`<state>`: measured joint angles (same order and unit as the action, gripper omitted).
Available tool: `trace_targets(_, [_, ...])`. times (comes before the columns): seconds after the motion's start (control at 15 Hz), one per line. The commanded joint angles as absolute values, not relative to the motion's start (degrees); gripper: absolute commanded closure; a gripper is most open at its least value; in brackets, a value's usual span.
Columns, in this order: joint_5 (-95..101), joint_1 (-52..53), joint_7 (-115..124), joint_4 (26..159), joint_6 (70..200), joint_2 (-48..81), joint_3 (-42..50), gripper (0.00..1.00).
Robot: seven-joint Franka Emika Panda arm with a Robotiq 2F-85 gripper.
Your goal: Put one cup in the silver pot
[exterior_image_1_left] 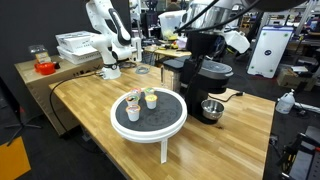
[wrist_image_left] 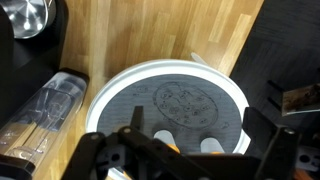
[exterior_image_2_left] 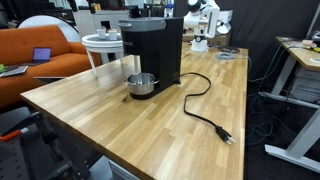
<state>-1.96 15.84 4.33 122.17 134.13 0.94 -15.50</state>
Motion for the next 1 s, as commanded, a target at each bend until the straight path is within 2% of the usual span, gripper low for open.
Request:
trace_targets(0.0, [1.09, 15.89, 3.12, 115.91, 134.62, 6.21, -15.47, 0.00])
trace_targets(0.53, [3.10, 18.55, 2.77, 103.79, 135.03, 18.39, -15.14, 0.00])
trace_targets(0.93, [7.93, 20.22, 6.03, 98.32, 135.06, 22.61, -12.85, 0.00])
